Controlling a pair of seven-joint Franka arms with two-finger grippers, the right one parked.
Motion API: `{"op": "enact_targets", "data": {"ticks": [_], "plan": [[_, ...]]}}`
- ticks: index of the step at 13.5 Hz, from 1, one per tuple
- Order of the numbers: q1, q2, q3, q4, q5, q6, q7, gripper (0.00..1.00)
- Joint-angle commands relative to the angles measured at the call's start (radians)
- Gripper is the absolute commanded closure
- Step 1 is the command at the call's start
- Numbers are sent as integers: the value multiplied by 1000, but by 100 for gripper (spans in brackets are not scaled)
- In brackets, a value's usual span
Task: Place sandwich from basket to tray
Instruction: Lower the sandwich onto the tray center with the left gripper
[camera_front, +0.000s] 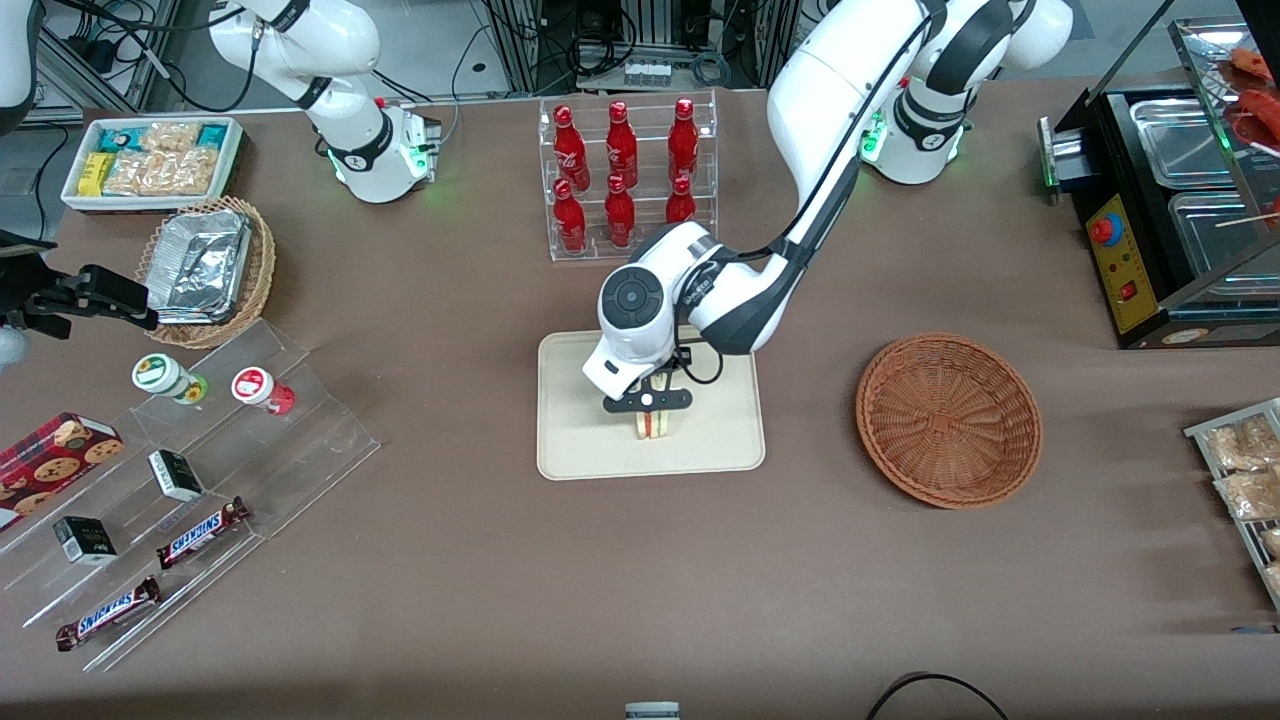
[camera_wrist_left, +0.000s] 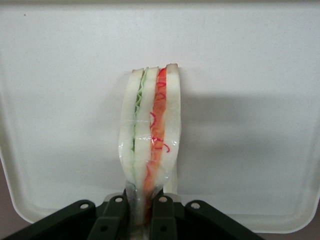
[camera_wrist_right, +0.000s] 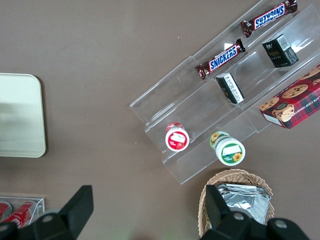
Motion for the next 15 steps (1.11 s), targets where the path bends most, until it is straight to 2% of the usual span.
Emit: {"op": "enact_targets", "data": {"ticks": [1,4,5,6,7,12,15], "plan": [[-15,16,8,40,-10,-28,-19,100],[-21,27,8,40,-10,-23,-27,100],[-21,28,8,42,-7,-25,-36,81],[-21,28,8,42,-4,-25,-35,36],[-21,28,8,42,-2,-23,-34,1],[-21,12,10,50,-2,-35,-33,0],[-10,-48,10,56,-10,-55,-28,0]]}}
